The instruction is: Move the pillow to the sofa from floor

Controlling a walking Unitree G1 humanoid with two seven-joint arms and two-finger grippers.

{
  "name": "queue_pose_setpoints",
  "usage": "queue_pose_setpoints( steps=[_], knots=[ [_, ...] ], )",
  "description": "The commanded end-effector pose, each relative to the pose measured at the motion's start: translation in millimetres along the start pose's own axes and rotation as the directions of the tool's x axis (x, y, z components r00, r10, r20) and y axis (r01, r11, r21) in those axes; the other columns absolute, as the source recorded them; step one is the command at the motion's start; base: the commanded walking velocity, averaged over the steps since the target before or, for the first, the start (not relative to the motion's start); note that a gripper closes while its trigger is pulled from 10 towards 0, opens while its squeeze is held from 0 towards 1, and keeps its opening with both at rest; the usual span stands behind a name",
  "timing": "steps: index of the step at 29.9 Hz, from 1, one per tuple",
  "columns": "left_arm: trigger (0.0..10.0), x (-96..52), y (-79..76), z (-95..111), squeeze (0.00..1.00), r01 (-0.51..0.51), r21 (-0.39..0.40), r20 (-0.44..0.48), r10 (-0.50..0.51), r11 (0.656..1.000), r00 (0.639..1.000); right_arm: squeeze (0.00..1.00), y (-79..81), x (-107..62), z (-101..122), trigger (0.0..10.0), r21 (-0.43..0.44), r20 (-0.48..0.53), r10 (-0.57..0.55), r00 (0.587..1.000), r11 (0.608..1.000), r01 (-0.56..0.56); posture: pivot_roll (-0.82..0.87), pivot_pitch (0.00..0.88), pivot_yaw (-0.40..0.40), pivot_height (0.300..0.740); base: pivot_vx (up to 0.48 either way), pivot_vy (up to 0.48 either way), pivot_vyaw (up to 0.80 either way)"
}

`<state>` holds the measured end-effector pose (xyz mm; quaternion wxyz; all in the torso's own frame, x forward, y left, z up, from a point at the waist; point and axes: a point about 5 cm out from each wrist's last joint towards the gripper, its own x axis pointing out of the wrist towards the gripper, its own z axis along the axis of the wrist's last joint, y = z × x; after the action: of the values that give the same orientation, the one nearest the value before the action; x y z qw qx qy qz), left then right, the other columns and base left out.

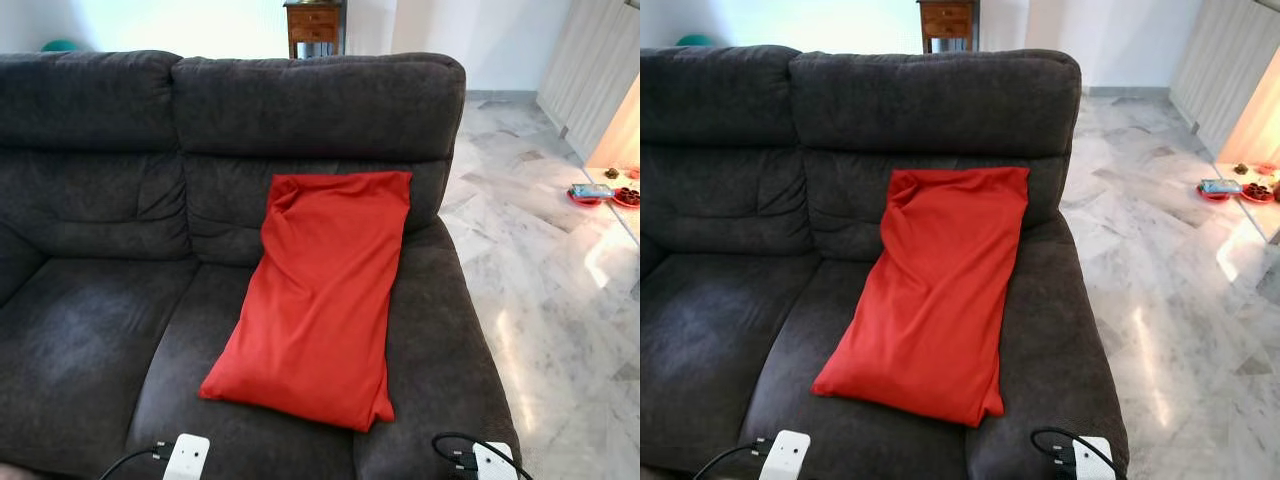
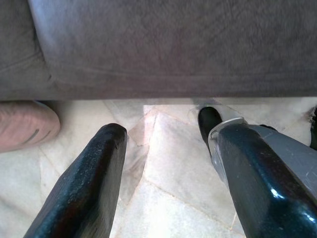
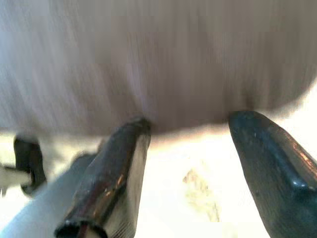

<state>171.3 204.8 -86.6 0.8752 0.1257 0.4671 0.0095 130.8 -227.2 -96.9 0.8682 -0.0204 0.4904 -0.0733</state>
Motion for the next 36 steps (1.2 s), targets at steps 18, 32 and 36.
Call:
queue_pose_setpoints(
  steps=[18, 32, 36],
  knots=[
    [10.0, -0.8, 1.9, -4.3, 0.0, -0.009, 0.013, -0.013, 0.009, 1.0, 1.0, 0.0, -2.2, -1.5, -7.4, 10.0, 0.028, -0.029, -0.008, 1.0, 1.0, 0.009, -0.09, 0.0, 0.015, 0.739, -0.141, 0.0, 0.0],
    [10.0, 0.0, -1.0, 0.4, 0.0, -0.002, 0.024, 0.002, 0.002, 1.0, 1.0, 0.0, 0.7, -1.5, -8.3, 10.0, 0.038, -0.029, 0.0, 1.0, 0.999, 0.001, -0.1, 0.0, 0.021, 0.739, 0.0, 0.0, 0.0],
    [10.0, 0.2, -1.6, 1.1, 0.0, -0.003, 0.022, 0.004, 0.003, 1.0, 1.0, 0.0, 1.0, -1.5, -8.6, 10.0, 0.039, -0.031, 0.002, 1.0, 0.999, -0.001, -0.1, 0.0, 0.024, 0.739, 0.0, 0.0, 0.0]
  ],
)
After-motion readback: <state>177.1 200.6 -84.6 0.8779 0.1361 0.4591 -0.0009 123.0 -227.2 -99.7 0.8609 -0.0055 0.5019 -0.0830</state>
